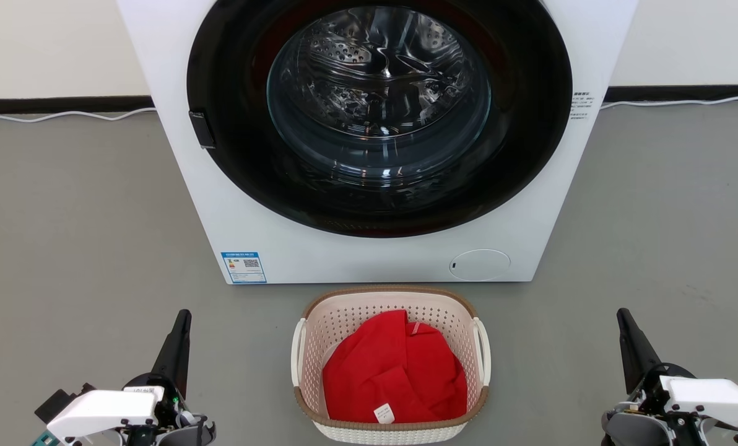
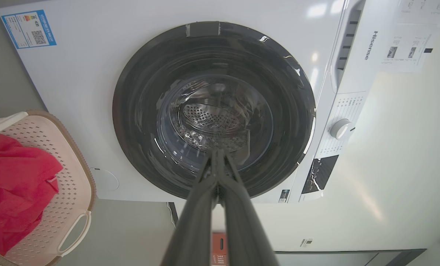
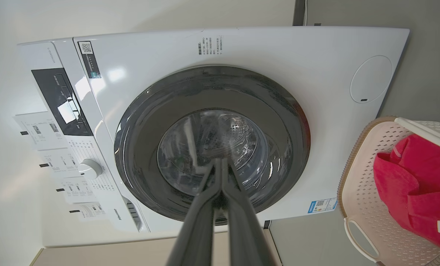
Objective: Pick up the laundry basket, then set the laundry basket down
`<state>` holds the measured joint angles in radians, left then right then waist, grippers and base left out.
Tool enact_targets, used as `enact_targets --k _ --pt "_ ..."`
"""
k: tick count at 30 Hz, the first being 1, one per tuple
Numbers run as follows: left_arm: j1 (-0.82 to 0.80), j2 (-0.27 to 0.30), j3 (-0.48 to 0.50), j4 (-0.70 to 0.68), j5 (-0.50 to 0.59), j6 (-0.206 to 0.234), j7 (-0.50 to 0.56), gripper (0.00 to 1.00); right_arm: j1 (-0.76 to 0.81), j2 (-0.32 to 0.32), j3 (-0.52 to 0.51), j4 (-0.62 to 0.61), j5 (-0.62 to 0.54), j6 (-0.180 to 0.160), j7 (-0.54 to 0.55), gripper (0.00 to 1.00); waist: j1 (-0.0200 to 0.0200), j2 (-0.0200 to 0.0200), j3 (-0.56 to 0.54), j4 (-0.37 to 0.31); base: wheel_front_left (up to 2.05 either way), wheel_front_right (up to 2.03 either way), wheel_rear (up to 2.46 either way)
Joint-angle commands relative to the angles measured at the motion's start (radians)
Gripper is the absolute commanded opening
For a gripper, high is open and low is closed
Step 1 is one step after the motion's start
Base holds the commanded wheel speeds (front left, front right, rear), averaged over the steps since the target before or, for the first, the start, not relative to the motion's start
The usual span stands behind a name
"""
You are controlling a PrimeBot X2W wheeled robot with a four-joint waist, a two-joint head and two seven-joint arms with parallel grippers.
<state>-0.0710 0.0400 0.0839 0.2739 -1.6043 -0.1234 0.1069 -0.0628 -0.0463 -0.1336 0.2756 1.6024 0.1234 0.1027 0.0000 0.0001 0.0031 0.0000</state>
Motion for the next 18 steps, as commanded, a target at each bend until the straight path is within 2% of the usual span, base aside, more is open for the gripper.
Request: enact_targets --k 1,18 --pt "-0.037 0.01 0.03 -0.029 -0.004 -0.007 0.007 0.0 -0.045 -0.004 0.02 -0.031 0.006 0.007 0.011 0.0 0.0 -0.0001 0.0 0.0 0.0 0.0 0.0" --pt "-0.037 0.01 0.03 -0.029 -0.004 -0.007 0.007 0.0 -0.045 -0.004 0.02 -0.031 0.006 0.007 0.011 0.0 0.0 -0.0001 0.0 0.0 0.0 0.0 0.0"
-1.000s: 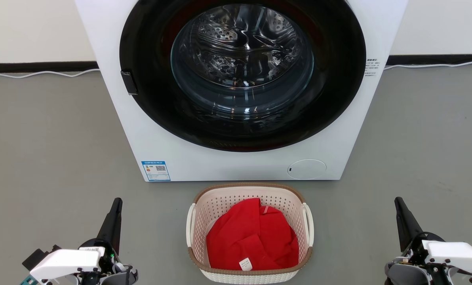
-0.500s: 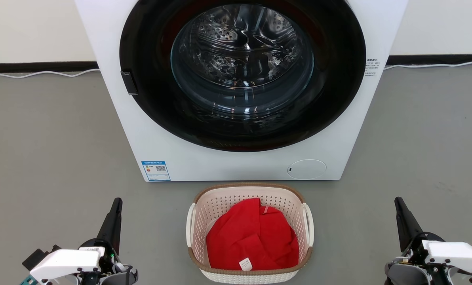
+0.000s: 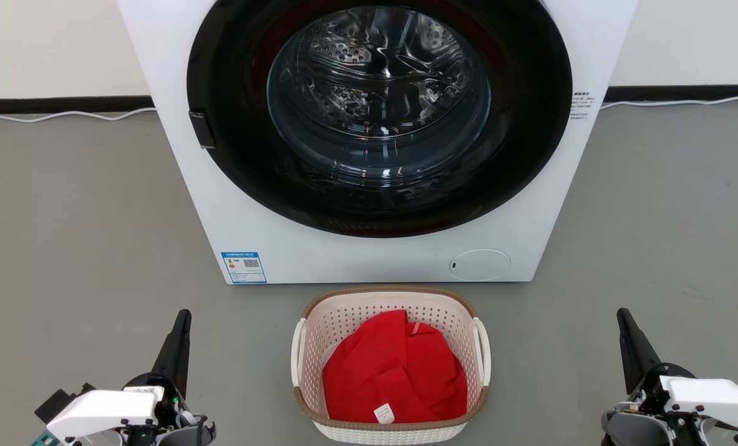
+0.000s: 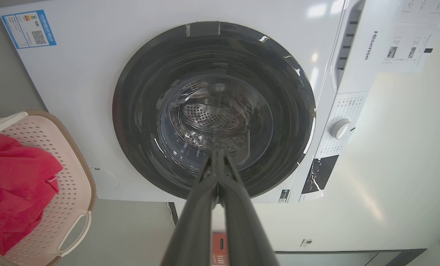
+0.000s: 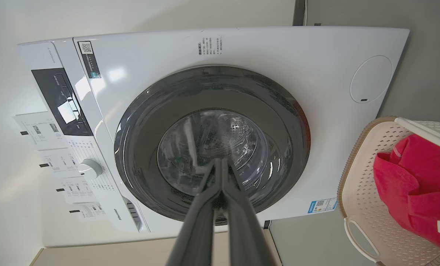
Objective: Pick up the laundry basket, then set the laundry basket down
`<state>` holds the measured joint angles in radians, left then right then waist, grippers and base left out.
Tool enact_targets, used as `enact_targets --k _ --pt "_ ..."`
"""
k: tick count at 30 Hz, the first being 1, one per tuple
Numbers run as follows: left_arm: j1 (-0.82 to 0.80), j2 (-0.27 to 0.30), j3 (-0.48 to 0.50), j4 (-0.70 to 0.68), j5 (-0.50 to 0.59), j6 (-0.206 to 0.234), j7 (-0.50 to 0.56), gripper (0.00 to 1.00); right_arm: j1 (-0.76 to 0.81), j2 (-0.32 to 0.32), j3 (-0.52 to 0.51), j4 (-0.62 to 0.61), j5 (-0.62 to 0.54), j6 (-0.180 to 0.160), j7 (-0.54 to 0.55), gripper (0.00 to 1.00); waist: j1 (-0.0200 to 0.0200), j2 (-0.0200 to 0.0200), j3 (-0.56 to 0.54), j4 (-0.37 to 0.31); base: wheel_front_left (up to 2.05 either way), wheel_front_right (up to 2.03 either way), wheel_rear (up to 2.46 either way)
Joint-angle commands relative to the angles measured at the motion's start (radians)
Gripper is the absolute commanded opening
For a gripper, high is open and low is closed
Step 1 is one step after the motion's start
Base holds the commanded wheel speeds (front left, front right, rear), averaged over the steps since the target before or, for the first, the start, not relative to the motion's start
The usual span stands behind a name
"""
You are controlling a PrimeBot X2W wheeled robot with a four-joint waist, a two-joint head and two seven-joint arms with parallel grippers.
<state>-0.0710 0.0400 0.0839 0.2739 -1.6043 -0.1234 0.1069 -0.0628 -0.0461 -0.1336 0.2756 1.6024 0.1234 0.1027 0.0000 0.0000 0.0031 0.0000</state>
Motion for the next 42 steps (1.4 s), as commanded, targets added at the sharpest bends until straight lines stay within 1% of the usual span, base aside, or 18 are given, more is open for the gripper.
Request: enact_targets --k 1,37,38,42 --pt "-0.037 0.01 0.03 -0.029 -0.004 -0.007 0.007 0.0 -0.045 -0.004 0.02 -0.031 0.006 0.007 0.011 0.0 0.0 0.0 0.0 0.0 0.0 0.0 0.0" --pt "-0.037 0.01 0.03 -0.029 -0.004 -0.007 0.006 0.0 -0.045 -0.004 0.02 -0.031 0.006 0.007 0.011 0.0 0.0 0.0 0.0 0.0 0.0 0.0 0.0" --pt "0.001 0.0 0.0 0.003 0.0 0.0 -0.001 1.0 0.002 0.0 0.0 0.003 0.0 0.0 0.0 1.0 0.0 0.0 0.0 0.0 0.0 0.0 0.0" --pt "0.013 -0.007 -0.004 0.031 0.001 0.001 -0.006 1.0 0.018 0.004 0.005 0.025 0.0 0.0 -0.002 1.0 0.0001 0.0 0.001 0.0 0.0 0.0 0.0"
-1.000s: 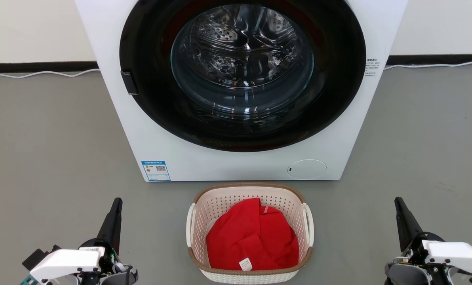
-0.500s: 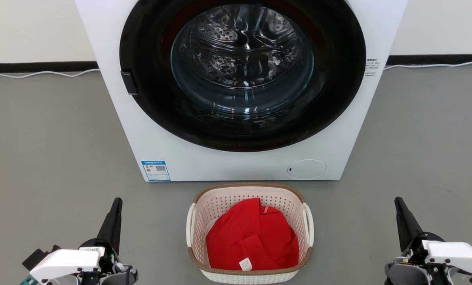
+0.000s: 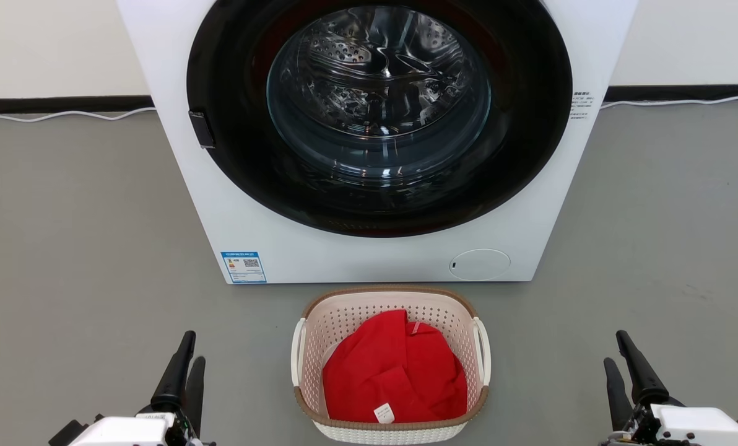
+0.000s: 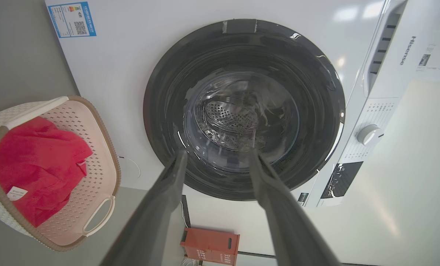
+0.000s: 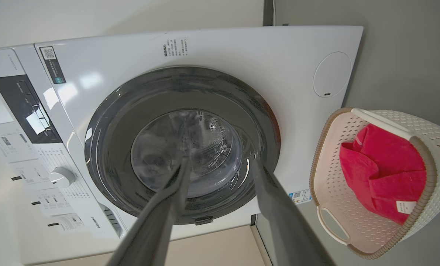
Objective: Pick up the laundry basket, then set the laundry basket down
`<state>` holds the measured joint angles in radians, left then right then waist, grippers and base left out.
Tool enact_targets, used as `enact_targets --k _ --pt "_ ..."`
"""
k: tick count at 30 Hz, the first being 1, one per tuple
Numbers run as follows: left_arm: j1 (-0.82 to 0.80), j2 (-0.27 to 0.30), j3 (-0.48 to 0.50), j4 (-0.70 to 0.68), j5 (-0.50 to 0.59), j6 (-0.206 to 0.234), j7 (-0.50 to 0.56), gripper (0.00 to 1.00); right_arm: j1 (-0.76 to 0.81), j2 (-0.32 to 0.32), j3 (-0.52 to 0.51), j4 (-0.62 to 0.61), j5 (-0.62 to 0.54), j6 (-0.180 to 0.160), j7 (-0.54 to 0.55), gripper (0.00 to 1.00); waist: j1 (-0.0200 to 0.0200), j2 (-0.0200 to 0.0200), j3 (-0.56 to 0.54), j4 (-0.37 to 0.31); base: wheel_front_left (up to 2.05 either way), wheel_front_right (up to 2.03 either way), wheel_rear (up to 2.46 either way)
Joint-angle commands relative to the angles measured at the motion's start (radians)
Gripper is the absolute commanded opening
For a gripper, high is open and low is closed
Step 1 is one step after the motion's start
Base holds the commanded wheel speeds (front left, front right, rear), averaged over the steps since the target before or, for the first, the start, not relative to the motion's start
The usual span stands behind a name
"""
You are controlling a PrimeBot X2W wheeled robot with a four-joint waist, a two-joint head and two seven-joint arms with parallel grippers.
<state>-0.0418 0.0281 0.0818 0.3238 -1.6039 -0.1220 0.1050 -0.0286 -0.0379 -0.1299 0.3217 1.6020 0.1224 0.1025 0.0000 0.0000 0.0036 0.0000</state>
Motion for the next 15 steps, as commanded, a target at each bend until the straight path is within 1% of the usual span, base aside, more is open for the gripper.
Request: enact_targets --k 1,5,10,15 --pt "-0.017 0.005 -0.003 -0.021 0.001 -0.001 -0.007 1.0 -0.016 -0.004 0.004 -0.024 0.0 0.001 -0.004 1.0 0.0001 0.0 0.001 0.0 0.0 0.0 0.0" --pt "-0.019 0.005 -0.012 -0.028 0.004 -0.001 -0.019 1.0 -0.017 -0.004 0.012 -0.036 -0.002 0.001 -0.014 1.0 0.0022 0.0 -0.001 0.0 0.0 0.0 0.0" --pt "-0.022 0.006 -0.025 -0.041 0.015 -0.001 -0.036 1.0 -0.018 -0.005 0.026 -0.055 -0.005 0.001 -0.03 1.0 0.0001 0.0 0.001 0.0 0.0 0.0 0.0" --pt "-0.025 0.007 -0.03 -0.051 0.019 -0.002 -0.051 1.0 -0.02 -0.006 0.039 -0.073 -0.01 0.001 -0.043 1.0 0.0001 0.0 0.003 0.0 0.0 0.0 0.0"
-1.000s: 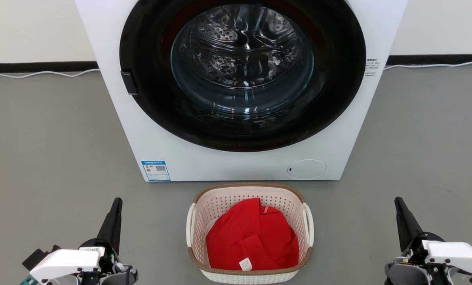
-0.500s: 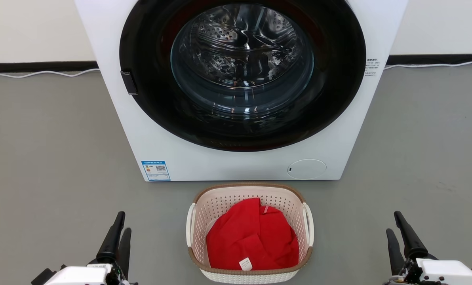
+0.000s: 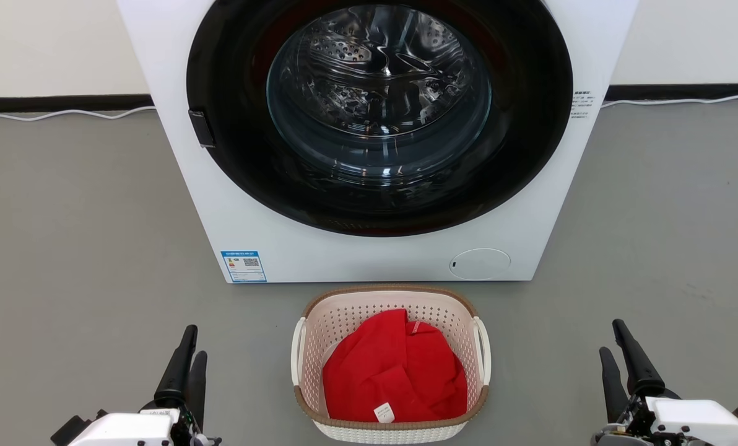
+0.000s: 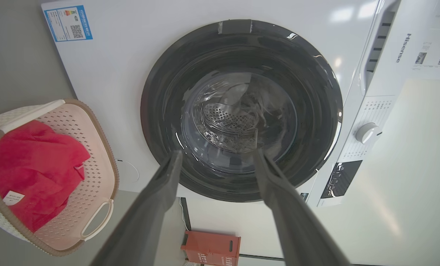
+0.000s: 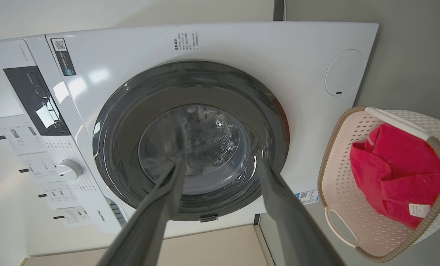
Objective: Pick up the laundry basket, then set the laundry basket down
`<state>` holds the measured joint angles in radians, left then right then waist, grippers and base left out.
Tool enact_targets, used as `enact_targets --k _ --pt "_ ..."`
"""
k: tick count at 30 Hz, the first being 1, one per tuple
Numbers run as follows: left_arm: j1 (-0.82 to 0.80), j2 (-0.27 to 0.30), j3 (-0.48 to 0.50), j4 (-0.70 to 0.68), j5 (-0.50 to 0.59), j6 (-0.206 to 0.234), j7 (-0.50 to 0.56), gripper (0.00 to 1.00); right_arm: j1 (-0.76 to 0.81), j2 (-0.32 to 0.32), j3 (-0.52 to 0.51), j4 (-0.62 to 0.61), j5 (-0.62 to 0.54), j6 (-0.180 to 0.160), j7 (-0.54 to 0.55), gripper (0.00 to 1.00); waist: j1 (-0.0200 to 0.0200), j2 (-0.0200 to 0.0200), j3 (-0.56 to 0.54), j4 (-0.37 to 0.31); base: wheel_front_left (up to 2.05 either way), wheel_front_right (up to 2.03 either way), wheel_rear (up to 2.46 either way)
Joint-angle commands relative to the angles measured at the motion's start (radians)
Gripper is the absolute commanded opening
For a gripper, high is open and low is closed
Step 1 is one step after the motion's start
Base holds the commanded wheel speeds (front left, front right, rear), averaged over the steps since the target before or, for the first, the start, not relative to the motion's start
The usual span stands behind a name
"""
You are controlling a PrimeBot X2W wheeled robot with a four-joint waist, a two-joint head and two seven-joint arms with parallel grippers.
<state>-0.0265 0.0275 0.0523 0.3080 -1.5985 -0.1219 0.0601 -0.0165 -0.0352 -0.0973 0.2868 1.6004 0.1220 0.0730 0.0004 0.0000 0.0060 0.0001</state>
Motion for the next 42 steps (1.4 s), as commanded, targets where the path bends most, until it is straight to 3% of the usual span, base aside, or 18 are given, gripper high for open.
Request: enact_targets --k 1,14,25,42 --pt "-0.041 0.007 -0.002 -0.037 0.013 -0.002 -0.009 1.0 -0.033 -0.01 0.008 -0.041 -0.009 0.002 -0.017 1.0 -0.0003 0.0 0.0 0.0 0.0 0.0 0.0" --pt "-0.049 0.009 -0.016 -0.063 0.086 -0.003 -0.044 1.0 -0.039 -0.026 0.04 -0.074 -0.06 0.003 -0.059 1.0 -0.0003 0.0 0.002 0.0 0.0 0.0 0.0" --pt "-0.053 0.011 -0.025 -0.084 0.249 -0.003 -0.077 1.0 -0.043 -0.03 0.058 -0.102 -0.176 0.003 -0.091 1.0 -0.0003 0.0 0.002 0.0 0.0 0.0 0.0" --pt "-0.058 0.013 -0.034 -0.111 0.568 0.005 -0.126 1.0 -0.05 -0.051 0.103 -0.14 -0.445 0.004 -0.141 1.0 -0.0003 0.0 0.003 -0.003 0.0 0.0 0.0"
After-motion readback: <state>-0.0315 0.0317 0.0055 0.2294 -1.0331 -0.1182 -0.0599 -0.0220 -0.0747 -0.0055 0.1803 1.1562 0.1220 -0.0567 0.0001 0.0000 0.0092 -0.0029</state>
